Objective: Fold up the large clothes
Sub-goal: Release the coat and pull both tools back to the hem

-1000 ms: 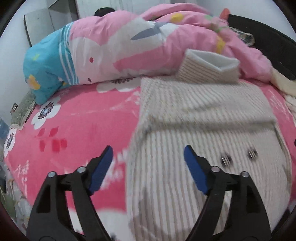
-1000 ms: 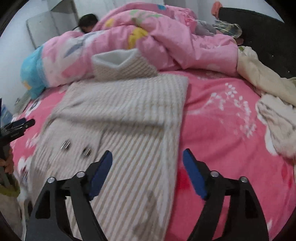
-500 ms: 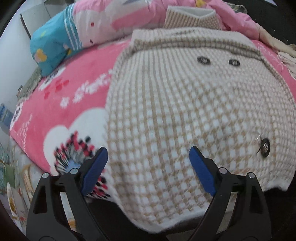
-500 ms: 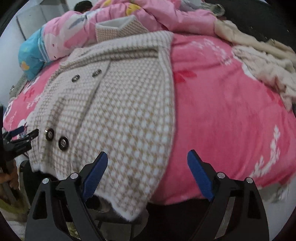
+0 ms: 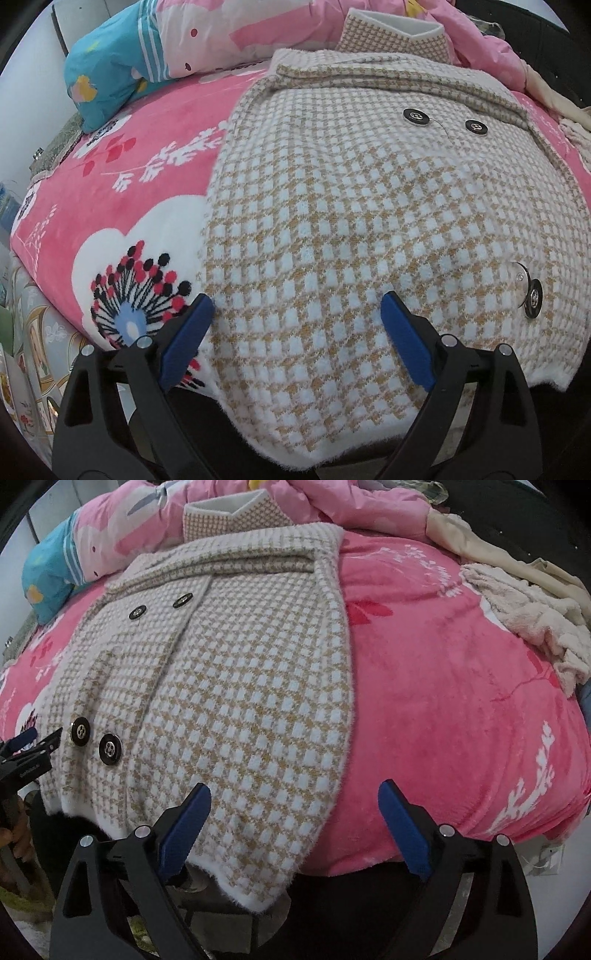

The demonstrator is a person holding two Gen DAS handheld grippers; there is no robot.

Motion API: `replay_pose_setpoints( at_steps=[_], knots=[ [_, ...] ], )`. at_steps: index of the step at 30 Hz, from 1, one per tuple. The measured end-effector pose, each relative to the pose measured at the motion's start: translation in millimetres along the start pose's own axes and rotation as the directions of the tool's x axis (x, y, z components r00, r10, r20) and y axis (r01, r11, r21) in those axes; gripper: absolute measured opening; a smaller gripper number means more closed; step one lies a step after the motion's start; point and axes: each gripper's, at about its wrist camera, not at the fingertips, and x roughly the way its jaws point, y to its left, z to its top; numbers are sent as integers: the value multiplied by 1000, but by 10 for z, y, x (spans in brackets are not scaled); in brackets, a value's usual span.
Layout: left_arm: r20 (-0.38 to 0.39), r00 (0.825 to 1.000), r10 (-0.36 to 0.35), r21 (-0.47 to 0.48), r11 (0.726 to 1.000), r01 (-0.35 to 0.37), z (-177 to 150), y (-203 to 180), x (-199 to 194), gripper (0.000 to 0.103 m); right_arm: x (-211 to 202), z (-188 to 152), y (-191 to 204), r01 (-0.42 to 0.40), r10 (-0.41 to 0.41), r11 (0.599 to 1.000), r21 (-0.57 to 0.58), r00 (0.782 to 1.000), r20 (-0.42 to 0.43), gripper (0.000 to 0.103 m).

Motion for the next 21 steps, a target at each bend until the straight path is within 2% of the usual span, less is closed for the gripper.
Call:
replay_pose_setpoints(
  at_steps=[21],
  knots=[
    [-5, 1000, -2, -2, 1000, 2, 7, 17, 25, 89, 200, -12, 144, 20, -20, 1000, -14, 998, -59, 89]
  ],
)
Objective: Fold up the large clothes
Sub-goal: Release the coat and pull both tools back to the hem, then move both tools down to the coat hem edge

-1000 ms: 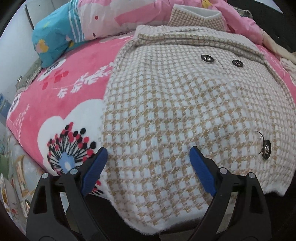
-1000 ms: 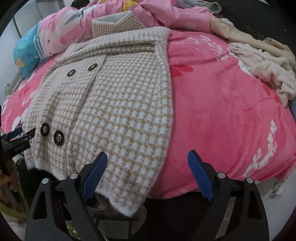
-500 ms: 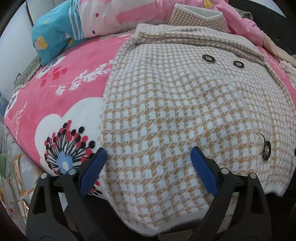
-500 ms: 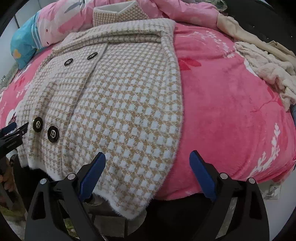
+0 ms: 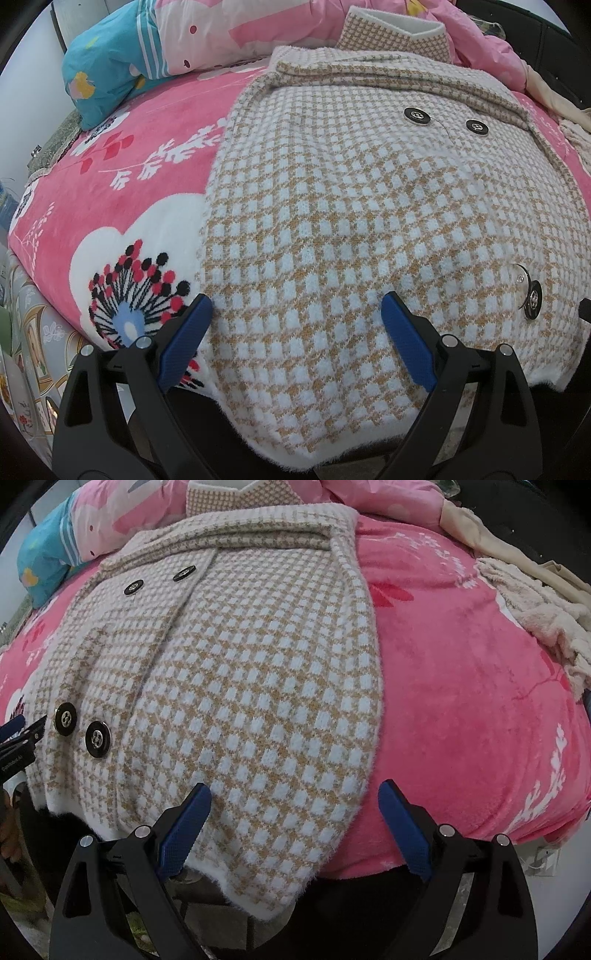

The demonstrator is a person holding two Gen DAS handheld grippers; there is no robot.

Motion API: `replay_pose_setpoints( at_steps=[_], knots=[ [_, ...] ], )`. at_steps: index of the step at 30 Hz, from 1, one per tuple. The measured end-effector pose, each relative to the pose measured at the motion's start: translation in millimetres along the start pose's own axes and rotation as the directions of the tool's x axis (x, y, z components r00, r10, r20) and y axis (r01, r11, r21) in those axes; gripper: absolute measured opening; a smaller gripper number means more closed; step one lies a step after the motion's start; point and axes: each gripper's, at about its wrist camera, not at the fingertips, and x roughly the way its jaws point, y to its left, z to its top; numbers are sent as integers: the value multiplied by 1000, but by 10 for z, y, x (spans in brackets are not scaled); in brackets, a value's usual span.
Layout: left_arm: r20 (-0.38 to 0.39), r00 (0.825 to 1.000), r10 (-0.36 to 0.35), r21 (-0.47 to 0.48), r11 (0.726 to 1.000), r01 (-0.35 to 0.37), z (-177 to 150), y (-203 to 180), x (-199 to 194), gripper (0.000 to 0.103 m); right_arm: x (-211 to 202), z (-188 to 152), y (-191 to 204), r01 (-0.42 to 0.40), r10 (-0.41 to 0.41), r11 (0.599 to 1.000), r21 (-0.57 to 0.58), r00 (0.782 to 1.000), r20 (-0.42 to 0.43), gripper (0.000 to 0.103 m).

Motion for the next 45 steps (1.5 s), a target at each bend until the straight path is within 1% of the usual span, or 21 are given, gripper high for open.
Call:
replay_pose_setpoints(
  at_steps=[29, 32, 34, 37, 40, 43, 45],
  knots=[
    [2, 1000, 7, 8, 1000, -7, 7, -18, 0, 90, 35, 31, 16, -6, 6, 1000, 5, 1000, -3, 89],
    [23, 1000, 5, 12, 1000, -6, -9, -4, -21, 90, 41, 27, 13, -13, 13, 1000, 10, 1000, 0, 89],
    [52, 999, 6, 26, 1000, -8, -50, 14, -72, 90, 56, 29, -3, -22, 22, 1000, 14, 1000, 5, 89],
    [125, 991, 40, 41, 998, -45, -141, 115, -207, 89, 91, 29, -62, -38, 38, 999, 17, 999, 14, 89],
    [177, 983, 44, 3, 999, -45, -264, 337, -327, 90, 108, 34, -127, -51, 50, 999, 16, 999, 20, 89],
    [192, 981, 30, -45, 999, -22, -378, 579, -371, 89, 95, 27, -152, -61, 61, 998, 17, 998, 28, 89],
    [190, 982, 6, -61, 998, 6, -458, 711, -390, 89, 85, 9, -178, -70, 69, 997, 22, 997, 33, 89]
  ],
)
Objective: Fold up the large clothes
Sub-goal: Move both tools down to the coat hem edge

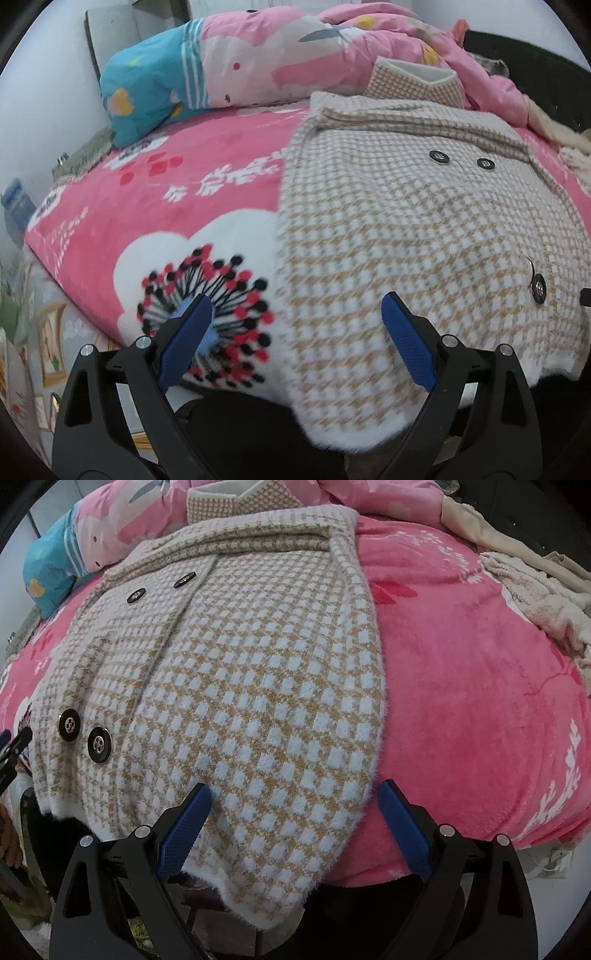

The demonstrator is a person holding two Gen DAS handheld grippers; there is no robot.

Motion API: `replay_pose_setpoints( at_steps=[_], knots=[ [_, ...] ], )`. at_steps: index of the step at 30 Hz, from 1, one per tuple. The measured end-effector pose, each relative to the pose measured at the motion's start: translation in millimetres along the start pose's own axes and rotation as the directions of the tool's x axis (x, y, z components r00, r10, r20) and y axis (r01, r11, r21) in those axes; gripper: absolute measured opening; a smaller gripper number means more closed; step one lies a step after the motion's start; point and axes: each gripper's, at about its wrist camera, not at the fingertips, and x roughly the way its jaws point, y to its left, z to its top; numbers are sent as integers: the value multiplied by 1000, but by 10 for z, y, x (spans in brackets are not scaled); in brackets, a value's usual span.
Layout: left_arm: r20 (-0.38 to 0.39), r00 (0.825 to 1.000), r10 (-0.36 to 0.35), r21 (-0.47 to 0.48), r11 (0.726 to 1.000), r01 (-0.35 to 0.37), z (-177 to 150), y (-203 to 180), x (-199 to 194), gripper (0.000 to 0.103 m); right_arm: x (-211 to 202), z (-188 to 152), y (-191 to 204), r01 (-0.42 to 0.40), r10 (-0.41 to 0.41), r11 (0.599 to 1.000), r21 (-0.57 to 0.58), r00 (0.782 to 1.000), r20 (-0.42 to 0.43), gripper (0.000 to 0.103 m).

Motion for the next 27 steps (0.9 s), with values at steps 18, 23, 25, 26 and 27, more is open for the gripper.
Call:
replay_pose_setpoints(
  at_steps=[18, 23, 25, 26, 27],
  knots=[
    [-41, 947, -317, -207, 930, 303, -389, 380, 50, 56, -31, -344, -272, -185, 188, 974, 133, 982, -8, 89],
    [-73, 923, -377, -261, 901, 347, -302, 349, 245, 46, -28, -357, -301, -216, 218, 966, 144, 976, 3, 84],
    [-75, 920, -384, -261, 898, 354, -317, 334, 237, 44, -22, -373, -289, -235, 237, 961, 148, 971, -1, 80],
    [-76, 918, -390, -258, 897, 359, -334, 326, 218, 44, -18, -391, -273, -250, 254, 956, 151, 967, -4, 78],
    [-79, 916, -394, -257, 895, 364, -349, 323, 203, 44, -15, -409, -293, -260, 264, 954, 151, 965, -7, 76]
  ],
)
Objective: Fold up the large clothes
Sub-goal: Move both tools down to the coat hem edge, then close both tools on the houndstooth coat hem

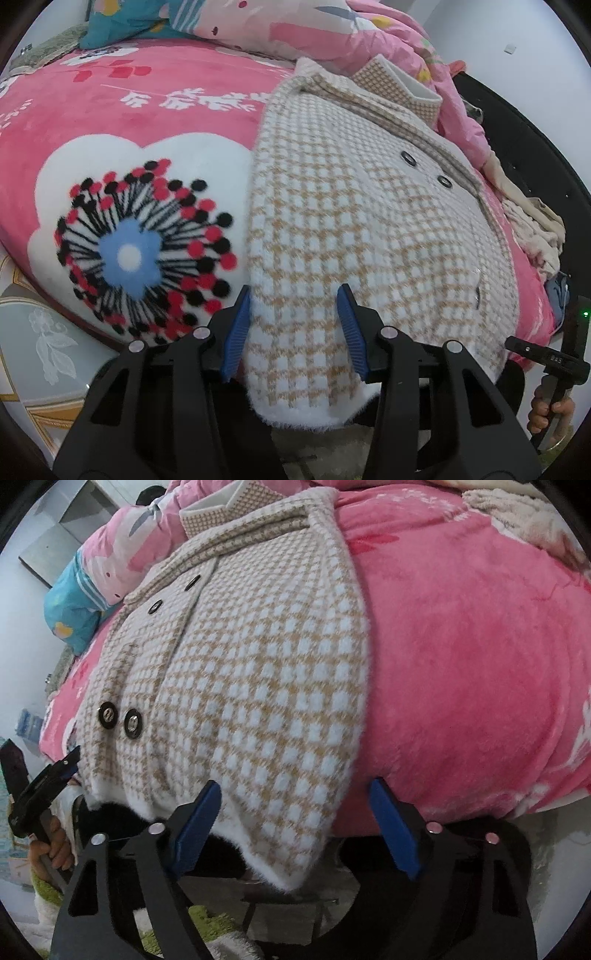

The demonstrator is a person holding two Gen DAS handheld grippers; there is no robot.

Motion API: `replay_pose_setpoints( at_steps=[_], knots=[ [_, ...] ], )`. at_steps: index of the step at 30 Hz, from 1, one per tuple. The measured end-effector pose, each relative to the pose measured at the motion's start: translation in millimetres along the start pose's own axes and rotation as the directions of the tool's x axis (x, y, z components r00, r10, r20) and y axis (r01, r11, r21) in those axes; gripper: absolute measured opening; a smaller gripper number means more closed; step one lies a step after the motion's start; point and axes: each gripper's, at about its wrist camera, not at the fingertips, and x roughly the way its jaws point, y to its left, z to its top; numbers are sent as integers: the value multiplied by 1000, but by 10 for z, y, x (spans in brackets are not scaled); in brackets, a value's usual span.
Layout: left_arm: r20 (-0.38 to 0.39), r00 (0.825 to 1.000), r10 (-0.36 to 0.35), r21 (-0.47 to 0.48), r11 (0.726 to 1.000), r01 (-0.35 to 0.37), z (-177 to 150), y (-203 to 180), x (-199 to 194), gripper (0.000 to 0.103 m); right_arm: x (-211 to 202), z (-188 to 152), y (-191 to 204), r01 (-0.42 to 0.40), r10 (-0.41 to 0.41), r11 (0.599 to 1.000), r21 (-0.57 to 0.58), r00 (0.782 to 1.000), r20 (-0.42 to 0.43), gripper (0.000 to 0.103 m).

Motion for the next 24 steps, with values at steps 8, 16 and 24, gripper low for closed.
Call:
replay_pose_setpoints(
  at_steps=[8, 16, 24],
  knots=[
    [-89, 996, -4, -73, 997, -2, -46, 34, 102, 46, -51, -71, -81, -11, 11, 999, 33, 1000, 20, 69],
    [-106, 988, -111, -147, 985, 95, -80, 120, 61, 44, 41, -258, -200, -131, 134, 988, 84, 990, -40, 50],
    [-152, 986, -73, -157, 986, 49, -93, 117, 157, 44, 93, -364, -267, -108, 110, 991, 82, 994, -15, 43]
  ],
)
